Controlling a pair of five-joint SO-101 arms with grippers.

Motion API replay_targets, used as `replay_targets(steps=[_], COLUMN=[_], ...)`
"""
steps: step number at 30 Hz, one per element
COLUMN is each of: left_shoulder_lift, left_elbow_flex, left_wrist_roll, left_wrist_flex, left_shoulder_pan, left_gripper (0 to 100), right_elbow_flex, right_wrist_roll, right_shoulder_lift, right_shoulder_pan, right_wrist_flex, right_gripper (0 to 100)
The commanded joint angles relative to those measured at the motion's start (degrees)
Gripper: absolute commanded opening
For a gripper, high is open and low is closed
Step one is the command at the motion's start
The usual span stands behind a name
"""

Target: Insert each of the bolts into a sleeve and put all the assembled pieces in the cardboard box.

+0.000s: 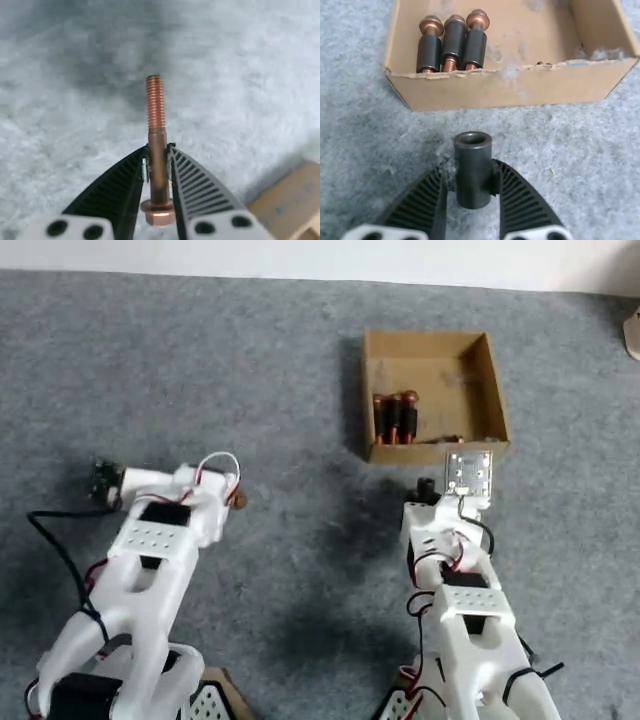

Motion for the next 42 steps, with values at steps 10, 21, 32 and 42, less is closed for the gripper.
replay_targets(steps=[10, 21, 32, 42], left_shoulder_lift=[-2.77, -2.86, -2.51, -11.65], left_elbow_flex=[0.57, 1.63, 1.45, 3.56], left_wrist_roll=[-7.47, -37.80, -126.42, -125.71], left_wrist_flex=[-1.41, 0.00, 9.76, 8.00], left_shoulder_pan=[-5.67, -5.93, -5.58, -10.07], left_gripper=[21, 21, 21, 21], right_elbow_flex=[0.13, 0.22, 0.22, 0.22], right_wrist_roll=[0.79, 0.79, 0.88, 0.88], right_shoulder_lift=[-1.54, -1.54, -1.54, -1.54], right_shoulder_pan=[-0.75, -0.75, -0.75, -0.75], right_wrist_flex=[-1.19, -1.19, -1.19, -1.19], right_gripper=[0.5, 0.5, 0.5, 0.5])
